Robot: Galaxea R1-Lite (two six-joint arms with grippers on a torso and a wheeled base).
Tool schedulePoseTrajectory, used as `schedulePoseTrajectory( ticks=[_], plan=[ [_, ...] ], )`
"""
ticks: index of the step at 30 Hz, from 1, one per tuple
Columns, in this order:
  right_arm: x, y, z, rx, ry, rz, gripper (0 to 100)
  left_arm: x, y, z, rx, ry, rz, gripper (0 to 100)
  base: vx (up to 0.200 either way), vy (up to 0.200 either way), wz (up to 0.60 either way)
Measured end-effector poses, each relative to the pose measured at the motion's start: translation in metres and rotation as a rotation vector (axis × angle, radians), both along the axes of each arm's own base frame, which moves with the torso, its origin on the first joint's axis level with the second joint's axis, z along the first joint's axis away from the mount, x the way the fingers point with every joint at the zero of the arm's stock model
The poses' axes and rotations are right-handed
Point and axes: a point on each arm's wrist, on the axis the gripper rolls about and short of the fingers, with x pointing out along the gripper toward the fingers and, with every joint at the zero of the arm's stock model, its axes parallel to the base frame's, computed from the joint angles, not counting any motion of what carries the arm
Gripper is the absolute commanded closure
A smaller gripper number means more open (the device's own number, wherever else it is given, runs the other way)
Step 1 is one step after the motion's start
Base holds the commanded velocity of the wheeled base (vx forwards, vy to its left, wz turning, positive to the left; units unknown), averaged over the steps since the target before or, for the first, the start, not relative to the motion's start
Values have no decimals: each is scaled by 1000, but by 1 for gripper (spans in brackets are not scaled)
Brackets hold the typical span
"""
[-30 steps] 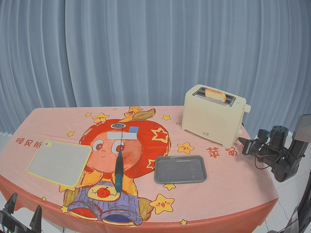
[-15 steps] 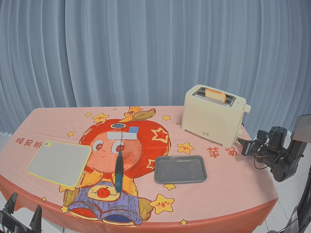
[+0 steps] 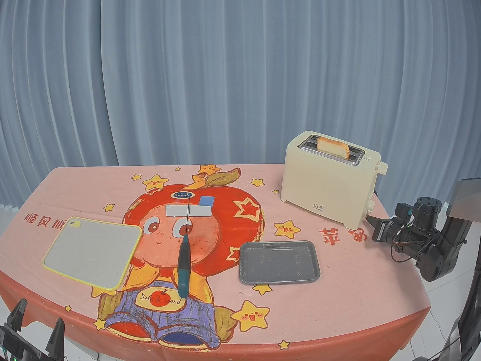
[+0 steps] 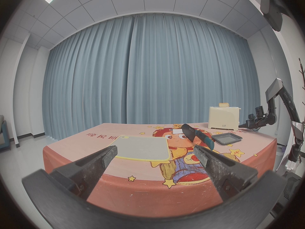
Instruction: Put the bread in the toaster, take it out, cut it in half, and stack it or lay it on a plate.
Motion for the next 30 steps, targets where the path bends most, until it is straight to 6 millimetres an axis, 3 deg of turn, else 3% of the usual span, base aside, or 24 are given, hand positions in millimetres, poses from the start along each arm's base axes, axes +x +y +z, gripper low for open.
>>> schedulePoseTrajectory(
  ticks=[30],
  plan=[
    [4, -3, 1, -1, -19, -13, 100, 0, 0, 0, 0, 0, 0, 0, 0, 0, 0]
  ],
)
